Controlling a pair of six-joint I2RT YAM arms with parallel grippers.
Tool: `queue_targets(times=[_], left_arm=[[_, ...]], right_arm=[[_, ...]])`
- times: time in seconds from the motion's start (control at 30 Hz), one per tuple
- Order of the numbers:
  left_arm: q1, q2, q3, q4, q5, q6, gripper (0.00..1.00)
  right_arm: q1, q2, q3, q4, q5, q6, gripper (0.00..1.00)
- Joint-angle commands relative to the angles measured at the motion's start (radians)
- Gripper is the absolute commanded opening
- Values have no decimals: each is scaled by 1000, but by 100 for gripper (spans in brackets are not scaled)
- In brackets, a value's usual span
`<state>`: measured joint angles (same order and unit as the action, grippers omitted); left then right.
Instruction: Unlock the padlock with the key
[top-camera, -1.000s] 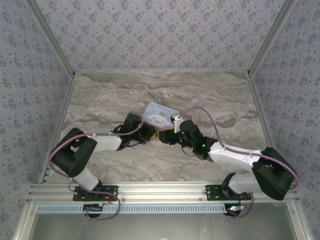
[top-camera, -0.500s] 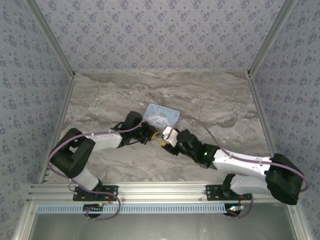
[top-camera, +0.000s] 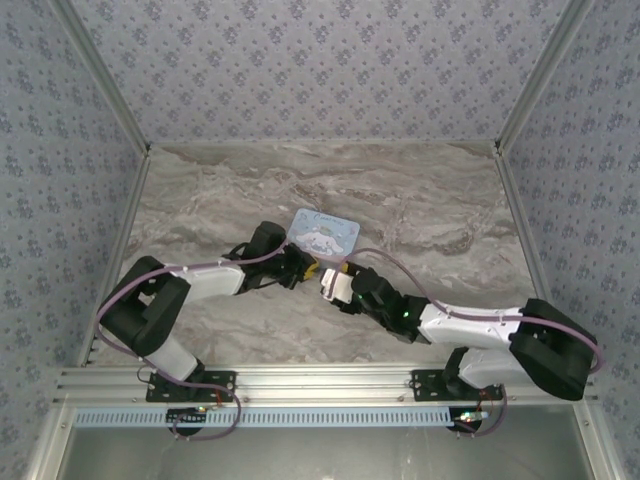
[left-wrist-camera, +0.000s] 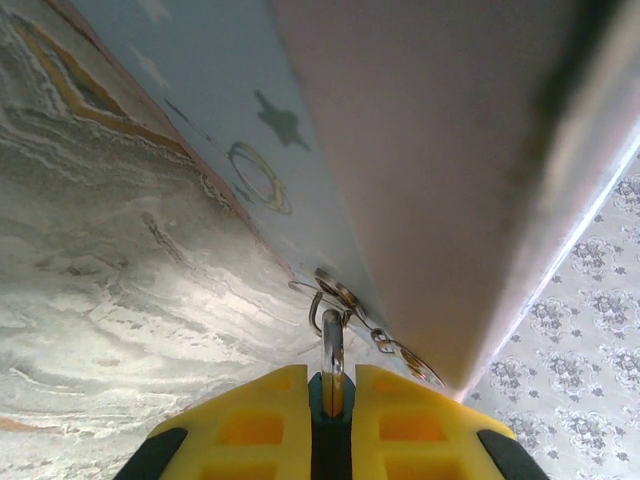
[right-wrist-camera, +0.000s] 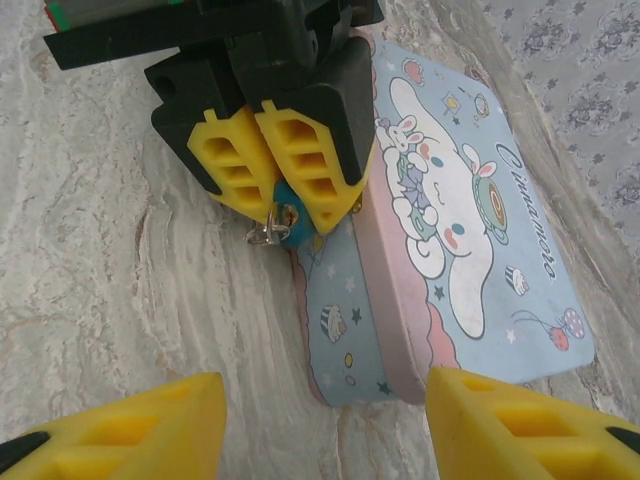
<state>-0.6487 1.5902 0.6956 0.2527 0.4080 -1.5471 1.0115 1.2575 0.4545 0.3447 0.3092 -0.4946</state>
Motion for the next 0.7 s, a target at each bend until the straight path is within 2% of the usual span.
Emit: queue_targets(times=[0.0, 0.33, 0.4, 0.67], left_arm=[[-9, -21, 38, -8, 21, -17, 0], [-15, -6, 35, 12, 32, -26, 0], [-15, -5, 34, 14, 32, -27, 0], [-14, -4, 33, 16, 35, -31, 0]], right_arm=[[8, 45, 4, 88, 22, -17, 56], [21, 201, 42, 223, 52, 10, 54], [23, 226, 50, 241, 57, 20, 48], [32, 282, 68, 296, 78, 42, 39]])
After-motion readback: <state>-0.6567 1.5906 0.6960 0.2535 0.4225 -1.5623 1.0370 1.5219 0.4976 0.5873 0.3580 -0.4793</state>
